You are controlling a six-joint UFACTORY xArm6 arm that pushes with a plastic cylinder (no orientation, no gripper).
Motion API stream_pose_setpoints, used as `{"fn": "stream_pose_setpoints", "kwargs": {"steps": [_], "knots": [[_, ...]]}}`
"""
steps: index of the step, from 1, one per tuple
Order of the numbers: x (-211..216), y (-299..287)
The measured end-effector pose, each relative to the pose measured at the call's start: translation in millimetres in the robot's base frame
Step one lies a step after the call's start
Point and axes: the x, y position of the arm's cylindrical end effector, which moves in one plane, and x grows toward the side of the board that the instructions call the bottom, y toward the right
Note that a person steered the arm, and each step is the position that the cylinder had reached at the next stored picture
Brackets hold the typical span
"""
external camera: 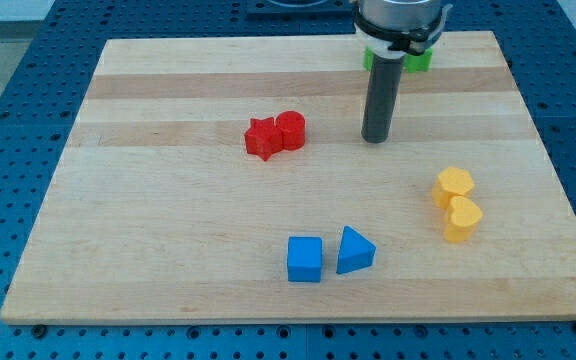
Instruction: Push the red circle left to the green circle
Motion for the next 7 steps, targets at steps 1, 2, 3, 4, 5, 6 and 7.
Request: {"fn": "stream_pose_setpoints", "kwargs": {"steps": [1, 2, 3, 4, 5, 6, 7], "knots": [[20.4, -41.1], [35.3, -52.5], [30.9, -103.0], [-16.1, -103.3], [-45.4, -102.6], [-79.0, -109.1], [-59.4, -140.1]]}}
